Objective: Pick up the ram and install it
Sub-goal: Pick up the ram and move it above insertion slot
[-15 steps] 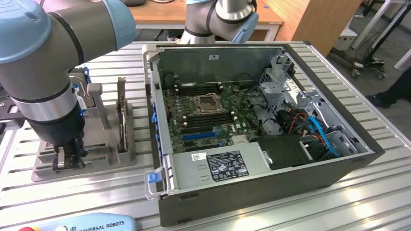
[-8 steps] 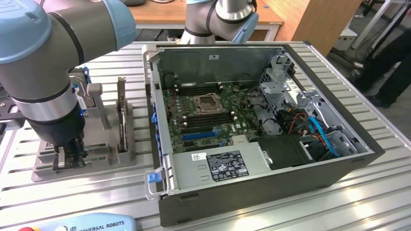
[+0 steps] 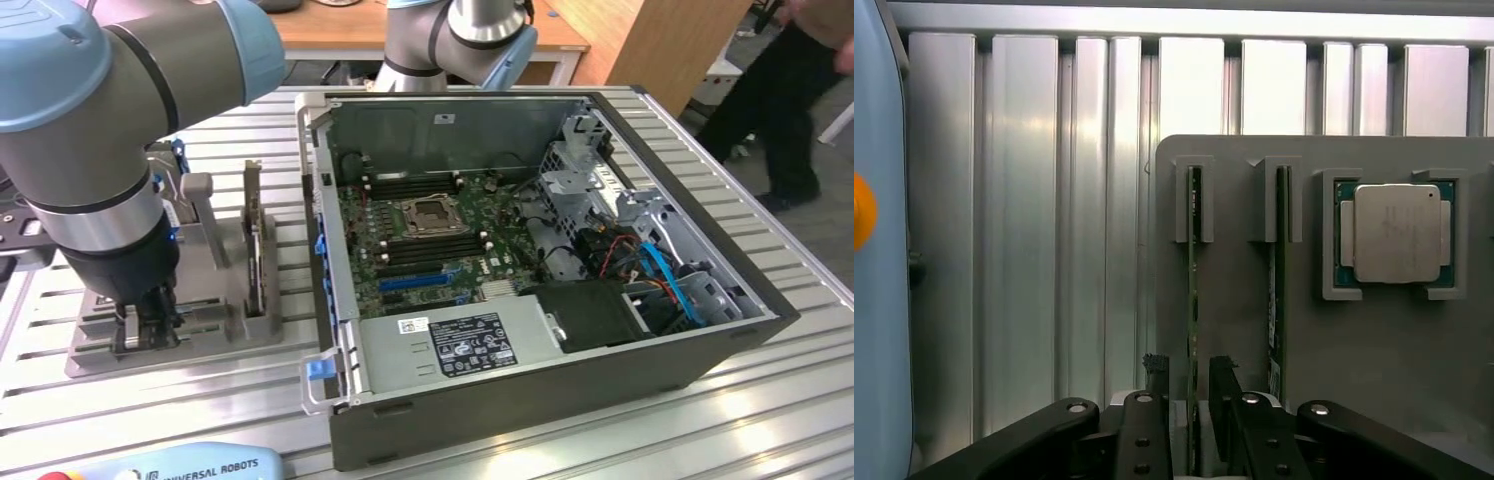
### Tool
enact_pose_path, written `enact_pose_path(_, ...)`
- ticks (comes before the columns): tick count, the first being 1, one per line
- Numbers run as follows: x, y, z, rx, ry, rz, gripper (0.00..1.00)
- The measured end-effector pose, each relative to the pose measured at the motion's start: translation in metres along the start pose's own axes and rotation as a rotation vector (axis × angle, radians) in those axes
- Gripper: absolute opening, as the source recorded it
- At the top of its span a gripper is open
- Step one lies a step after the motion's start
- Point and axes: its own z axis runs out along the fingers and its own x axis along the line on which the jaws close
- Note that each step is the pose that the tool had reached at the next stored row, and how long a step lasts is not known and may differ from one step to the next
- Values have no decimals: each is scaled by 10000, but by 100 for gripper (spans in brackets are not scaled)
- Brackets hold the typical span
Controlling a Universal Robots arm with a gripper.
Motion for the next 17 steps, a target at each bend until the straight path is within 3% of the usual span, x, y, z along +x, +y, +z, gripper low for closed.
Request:
enact_pose_path(4, 0, -2, 2, 0, 11, -245, 30)
enact_pose_path(17, 0, -2, 12, 2, 10, -251, 30)
